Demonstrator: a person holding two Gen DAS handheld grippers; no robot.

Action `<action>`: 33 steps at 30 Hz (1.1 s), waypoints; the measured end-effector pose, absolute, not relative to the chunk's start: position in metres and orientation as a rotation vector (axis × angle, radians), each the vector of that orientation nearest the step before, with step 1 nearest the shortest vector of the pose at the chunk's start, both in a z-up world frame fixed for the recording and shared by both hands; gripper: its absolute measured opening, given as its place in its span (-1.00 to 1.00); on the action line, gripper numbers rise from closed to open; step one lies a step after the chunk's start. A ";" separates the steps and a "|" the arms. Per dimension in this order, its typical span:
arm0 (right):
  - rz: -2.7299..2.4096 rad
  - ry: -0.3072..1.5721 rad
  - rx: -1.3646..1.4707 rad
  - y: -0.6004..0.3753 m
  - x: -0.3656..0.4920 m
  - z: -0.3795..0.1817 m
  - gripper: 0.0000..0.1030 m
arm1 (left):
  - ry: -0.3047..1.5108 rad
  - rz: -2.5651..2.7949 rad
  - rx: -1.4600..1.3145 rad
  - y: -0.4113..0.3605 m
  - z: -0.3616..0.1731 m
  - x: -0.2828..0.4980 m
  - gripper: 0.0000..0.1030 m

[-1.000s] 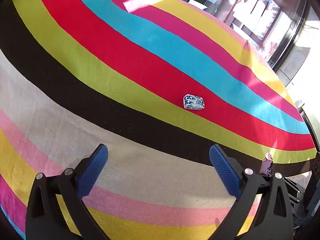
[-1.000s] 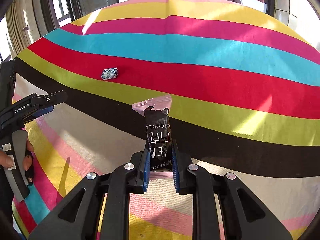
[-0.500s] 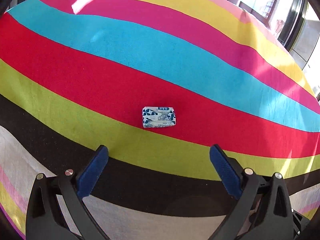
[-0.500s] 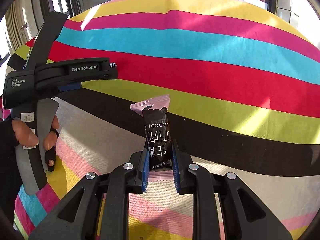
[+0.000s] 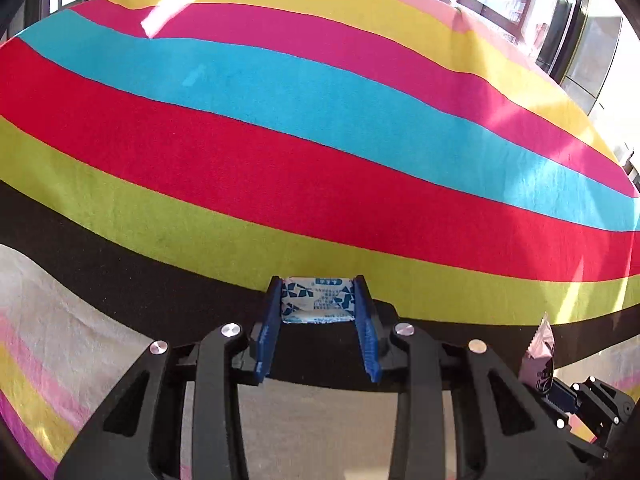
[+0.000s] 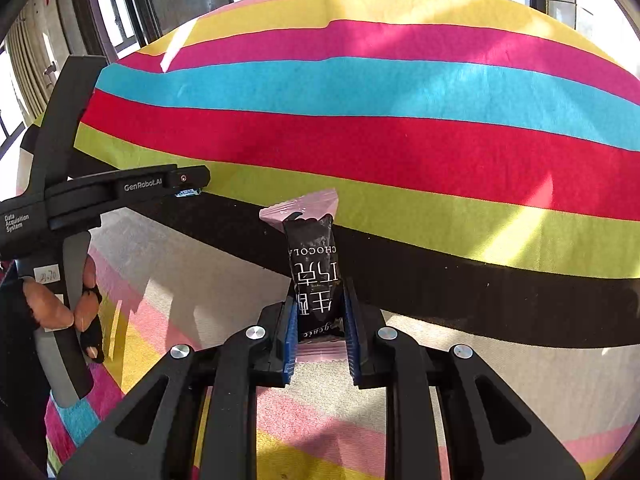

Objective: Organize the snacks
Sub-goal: 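Carry both packets over the white box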

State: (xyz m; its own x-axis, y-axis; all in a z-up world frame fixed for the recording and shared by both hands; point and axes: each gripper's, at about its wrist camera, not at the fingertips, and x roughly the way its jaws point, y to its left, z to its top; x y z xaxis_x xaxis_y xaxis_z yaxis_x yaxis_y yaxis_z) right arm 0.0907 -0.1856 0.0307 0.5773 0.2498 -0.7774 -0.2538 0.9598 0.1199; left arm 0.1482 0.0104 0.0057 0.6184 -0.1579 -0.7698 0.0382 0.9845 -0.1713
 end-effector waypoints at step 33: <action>0.343 0.913 0.073 -0.162 0.031 0.042 -0.61 | 0.876 -0.161 -0.124 0.079 0.021 0.001 -0.33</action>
